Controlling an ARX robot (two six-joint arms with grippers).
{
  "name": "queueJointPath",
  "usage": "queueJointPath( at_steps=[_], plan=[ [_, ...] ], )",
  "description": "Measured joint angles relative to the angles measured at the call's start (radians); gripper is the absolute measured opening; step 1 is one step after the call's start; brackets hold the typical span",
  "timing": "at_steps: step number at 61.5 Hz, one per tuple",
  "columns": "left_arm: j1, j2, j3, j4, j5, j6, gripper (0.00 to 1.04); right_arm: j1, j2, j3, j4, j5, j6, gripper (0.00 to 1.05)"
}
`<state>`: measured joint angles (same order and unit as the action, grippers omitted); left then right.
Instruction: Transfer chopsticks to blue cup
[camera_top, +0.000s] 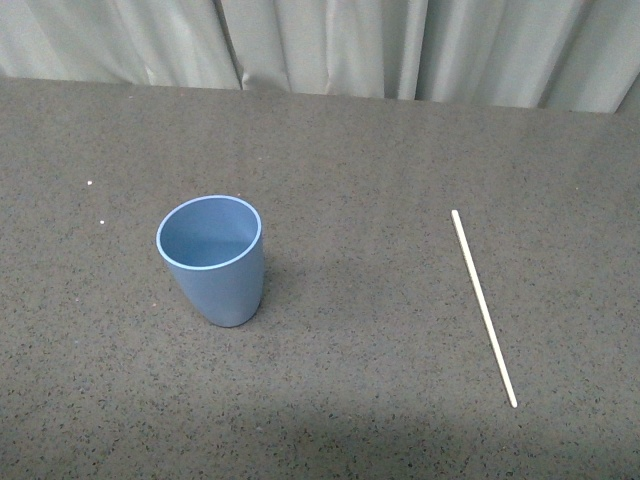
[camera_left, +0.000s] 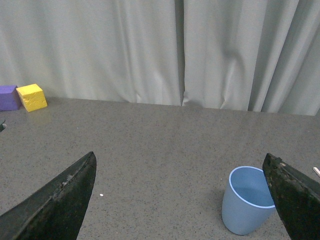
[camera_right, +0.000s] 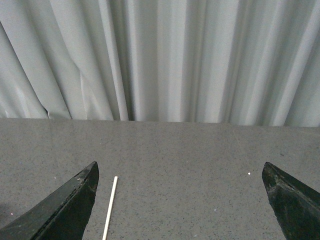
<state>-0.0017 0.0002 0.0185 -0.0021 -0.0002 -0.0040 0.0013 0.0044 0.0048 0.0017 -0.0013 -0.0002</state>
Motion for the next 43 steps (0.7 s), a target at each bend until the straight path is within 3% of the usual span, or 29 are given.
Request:
queueJointPath(
  at_steps=[43],
  plan=[
    [0.000,0.000,0.000,0.000,0.000,0.000,0.98,0.000,0.000,0.000,0.000,0.000,0.000,0.95]
  ],
)
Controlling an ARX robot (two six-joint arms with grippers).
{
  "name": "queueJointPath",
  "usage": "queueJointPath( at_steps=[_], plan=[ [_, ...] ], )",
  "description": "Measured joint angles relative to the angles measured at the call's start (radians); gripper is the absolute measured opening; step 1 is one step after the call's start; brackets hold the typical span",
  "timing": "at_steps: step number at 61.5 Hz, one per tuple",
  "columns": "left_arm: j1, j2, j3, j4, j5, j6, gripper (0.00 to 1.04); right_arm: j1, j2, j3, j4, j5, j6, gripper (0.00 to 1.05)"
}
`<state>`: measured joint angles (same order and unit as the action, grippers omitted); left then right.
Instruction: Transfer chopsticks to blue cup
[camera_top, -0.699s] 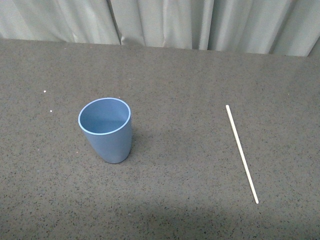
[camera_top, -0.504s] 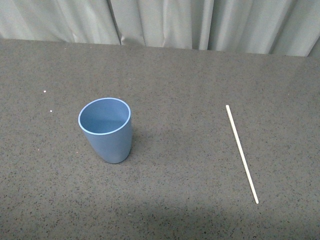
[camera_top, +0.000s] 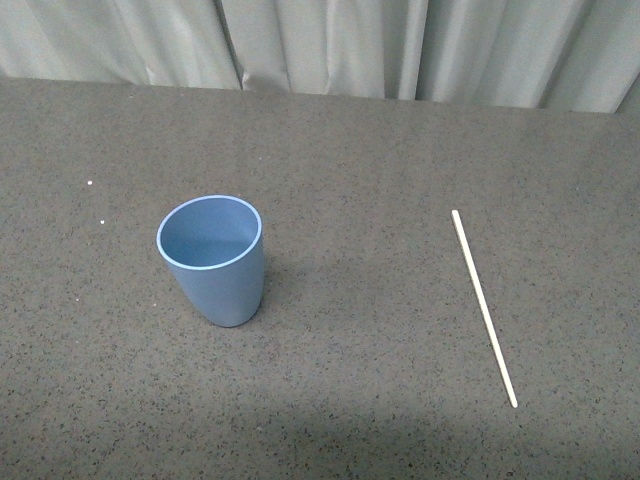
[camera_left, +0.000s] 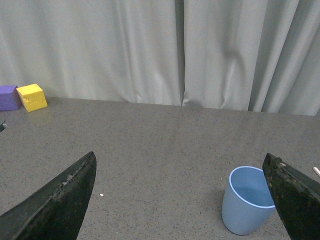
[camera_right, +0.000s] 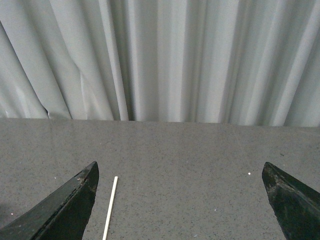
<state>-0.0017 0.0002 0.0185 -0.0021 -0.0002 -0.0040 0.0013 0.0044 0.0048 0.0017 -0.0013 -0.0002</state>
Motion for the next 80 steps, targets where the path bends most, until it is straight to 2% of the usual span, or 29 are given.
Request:
queueJointPath(
  at_steps=[44,46,49,51,67,80],
  plan=[
    [0.000,0.000,0.000,0.000,0.000,0.000,0.98,0.000,0.000,0.000,0.000,0.001,0.000,0.95],
    [0.000,0.000,0.000,0.000,0.000,0.000,0.98,0.018,0.019,0.012,-0.036,0.061,-0.010,0.95],
    [0.000,0.000,0.000,0.000,0.000,0.000,0.98,0.063,0.120,0.063,-0.126,0.199,-0.018,0.95],
    [0.000,0.000,0.000,0.000,-0.003,0.000,0.98,0.076,0.211,0.089,-0.130,0.220,-0.007,0.95],
    [0.000,0.000,0.000,0.000,0.000,0.000,0.98,0.158,0.985,0.279,0.202,0.078,0.038,0.95],
    [0.000,0.000,0.000,0.000,0.000,0.000,0.98,0.182,1.492,0.482,0.191,0.044,0.034,0.95]
  ],
)
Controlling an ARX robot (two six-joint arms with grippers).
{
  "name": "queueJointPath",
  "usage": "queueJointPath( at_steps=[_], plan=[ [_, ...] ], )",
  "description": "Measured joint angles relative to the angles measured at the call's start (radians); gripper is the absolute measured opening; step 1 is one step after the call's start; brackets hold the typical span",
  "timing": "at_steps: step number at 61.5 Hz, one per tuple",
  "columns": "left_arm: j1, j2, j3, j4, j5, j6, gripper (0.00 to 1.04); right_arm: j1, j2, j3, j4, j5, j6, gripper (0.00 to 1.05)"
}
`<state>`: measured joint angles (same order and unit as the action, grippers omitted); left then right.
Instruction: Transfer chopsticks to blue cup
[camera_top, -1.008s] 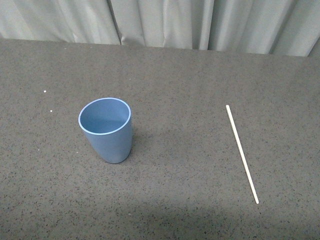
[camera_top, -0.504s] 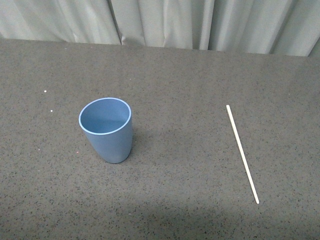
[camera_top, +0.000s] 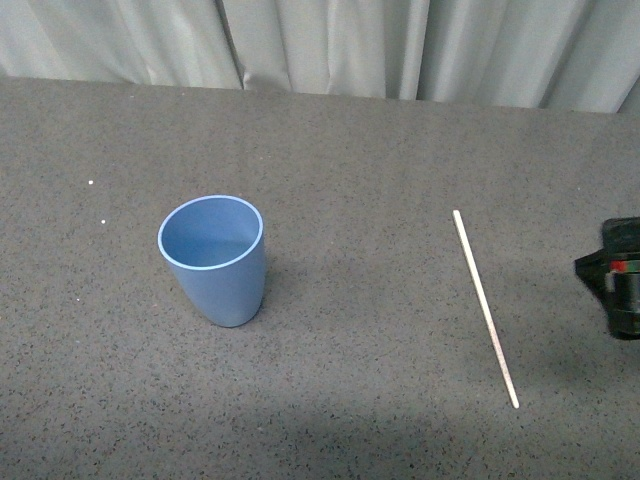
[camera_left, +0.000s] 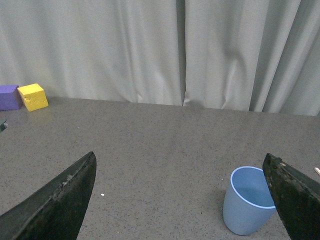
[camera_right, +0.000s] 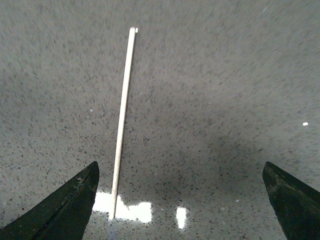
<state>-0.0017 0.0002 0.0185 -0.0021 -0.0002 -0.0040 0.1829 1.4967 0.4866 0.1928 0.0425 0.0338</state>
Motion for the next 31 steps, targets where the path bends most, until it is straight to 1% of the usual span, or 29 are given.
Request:
queueJointPath(
  at_steps=[6,12,21,31],
  plan=[
    [0.000,0.000,0.000,0.000,0.000,0.000,0.98,0.007,0.191,0.128,-0.060,-0.015,-0.007,0.95],
    [0.000,0.000,0.000,0.000,0.000,0.000,0.98,0.021,0.305,0.229,-0.106,-0.010,-0.022,0.95],
    [0.000,0.000,0.000,0.000,0.000,0.000,0.98,0.041,0.406,0.341,-0.161,-0.022,-0.016,0.95],
    [0.000,0.000,0.000,0.000,0.000,0.000,0.98,0.063,0.491,0.447,-0.226,-0.040,0.031,0.95]
  ],
)
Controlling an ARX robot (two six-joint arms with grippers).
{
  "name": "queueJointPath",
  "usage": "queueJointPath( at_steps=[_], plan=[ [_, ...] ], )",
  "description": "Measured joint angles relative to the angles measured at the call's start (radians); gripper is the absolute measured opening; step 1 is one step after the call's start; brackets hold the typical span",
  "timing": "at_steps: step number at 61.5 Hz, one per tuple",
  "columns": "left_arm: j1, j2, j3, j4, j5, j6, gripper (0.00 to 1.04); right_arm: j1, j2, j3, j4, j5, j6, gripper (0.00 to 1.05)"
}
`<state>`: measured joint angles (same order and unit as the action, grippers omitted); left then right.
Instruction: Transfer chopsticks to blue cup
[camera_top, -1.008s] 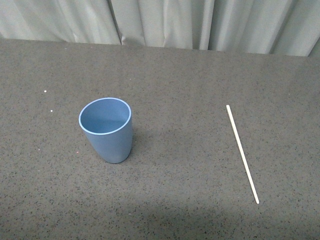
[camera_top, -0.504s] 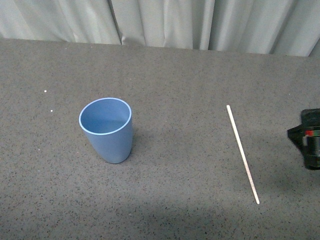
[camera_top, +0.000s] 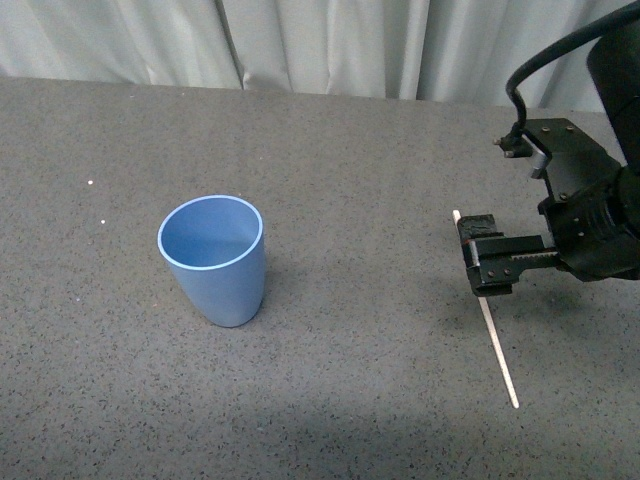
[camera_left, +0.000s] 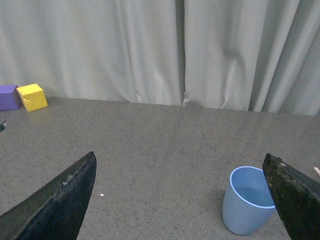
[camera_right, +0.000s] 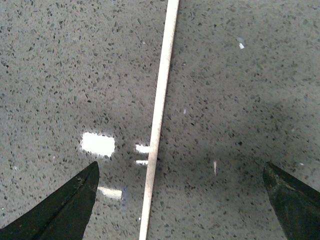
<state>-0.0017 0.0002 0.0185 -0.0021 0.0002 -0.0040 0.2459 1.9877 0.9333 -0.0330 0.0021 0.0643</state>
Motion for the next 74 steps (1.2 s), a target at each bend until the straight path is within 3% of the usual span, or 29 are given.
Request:
queueJointPath(
  at_steps=[29,69,74],
  plan=[
    [0.000,0.000,0.000,0.000,0.000,0.000,0.98,0.037,0.183,0.201,-0.151,0.024,0.123,0.95],
    [0.000,0.000,0.000,0.000,0.000,0.000,0.98,0.016,0.222,0.249,-0.180,0.024,0.153,0.01],
    [0.000,0.000,0.000,0.000,0.000,0.000,0.98,0.015,0.220,0.246,-0.174,0.019,0.158,0.01]
  ],
)
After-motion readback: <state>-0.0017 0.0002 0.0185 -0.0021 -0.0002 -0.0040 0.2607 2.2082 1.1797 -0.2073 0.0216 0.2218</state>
